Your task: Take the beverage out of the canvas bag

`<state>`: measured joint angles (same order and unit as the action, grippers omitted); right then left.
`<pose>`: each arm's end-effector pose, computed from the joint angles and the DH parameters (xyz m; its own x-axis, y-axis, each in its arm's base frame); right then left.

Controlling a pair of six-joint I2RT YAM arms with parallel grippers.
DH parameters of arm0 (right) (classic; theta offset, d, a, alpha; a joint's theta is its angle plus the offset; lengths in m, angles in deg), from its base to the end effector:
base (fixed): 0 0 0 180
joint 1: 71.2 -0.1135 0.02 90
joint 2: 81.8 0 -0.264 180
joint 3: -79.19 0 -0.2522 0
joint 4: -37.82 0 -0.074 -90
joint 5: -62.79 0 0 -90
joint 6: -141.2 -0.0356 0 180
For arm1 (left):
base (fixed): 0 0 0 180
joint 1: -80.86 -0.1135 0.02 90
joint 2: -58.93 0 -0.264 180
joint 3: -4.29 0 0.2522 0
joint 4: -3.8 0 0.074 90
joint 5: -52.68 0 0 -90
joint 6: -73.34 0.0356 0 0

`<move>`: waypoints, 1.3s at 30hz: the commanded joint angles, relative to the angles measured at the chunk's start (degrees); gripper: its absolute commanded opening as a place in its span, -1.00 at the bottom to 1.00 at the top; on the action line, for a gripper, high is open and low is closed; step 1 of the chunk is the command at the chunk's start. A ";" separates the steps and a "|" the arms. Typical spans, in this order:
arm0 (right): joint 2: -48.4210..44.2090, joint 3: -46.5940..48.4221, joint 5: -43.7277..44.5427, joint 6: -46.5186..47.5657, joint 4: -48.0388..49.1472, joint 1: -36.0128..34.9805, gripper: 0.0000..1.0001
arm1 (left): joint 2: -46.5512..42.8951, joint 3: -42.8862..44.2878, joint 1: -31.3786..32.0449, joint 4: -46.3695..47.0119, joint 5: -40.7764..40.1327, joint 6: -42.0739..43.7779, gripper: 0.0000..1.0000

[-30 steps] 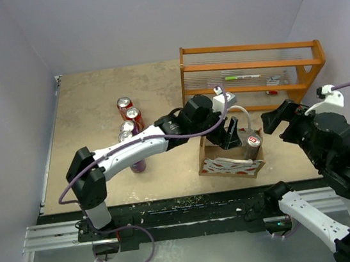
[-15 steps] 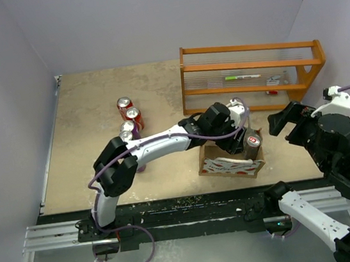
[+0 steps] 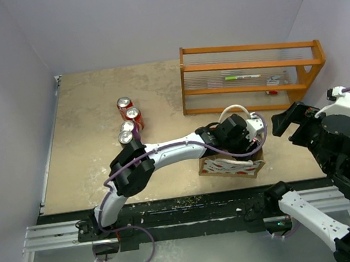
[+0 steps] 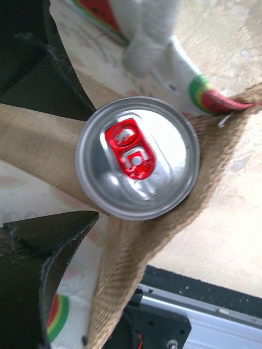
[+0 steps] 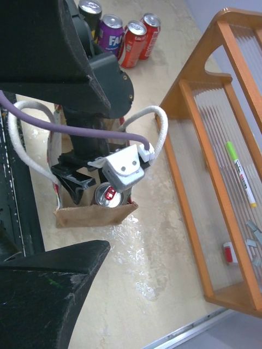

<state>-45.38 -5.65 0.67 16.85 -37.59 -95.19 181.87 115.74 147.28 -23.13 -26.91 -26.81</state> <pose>0.0428 0.0008 0.4556 -0.1882 0.4621 -0.8666 0.1891 0.8829 0.4298 0.1926 -0.4573 0.2171 -0.4135 0.5142 -0.7514 0.8992 0.3599 -0.2486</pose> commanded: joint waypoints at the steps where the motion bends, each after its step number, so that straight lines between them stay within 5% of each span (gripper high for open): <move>1: 0.60 2.19 1.66 1.52 -0.26 -0.09 1.00 | 2.09 4.90 0.03 3.65 -1.42 6.30 0.40; 18: 1.07 3.88 1.59 2.99 -2.18 -0.09 1.00 | 7.97 8.48 0.51 11.87 -4.93 8.35 0.54; 26: 0.44 3.70 1.13 3.21 -2.72 -0.09 1.00 | 5.96 6.88 0.48 12.05 -8.75 9.95 -0.17; 39: -0.36 1.97 0.52 3.56 -0.16 -0.09 1.00 | -3.00 2.57 0.47 9.12 -8.63 9.68 -0.63</move>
<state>-45.03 -3.50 0.69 19.69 -39.95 -95.19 187.18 118.67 147.91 -16.02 -34.84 -18.31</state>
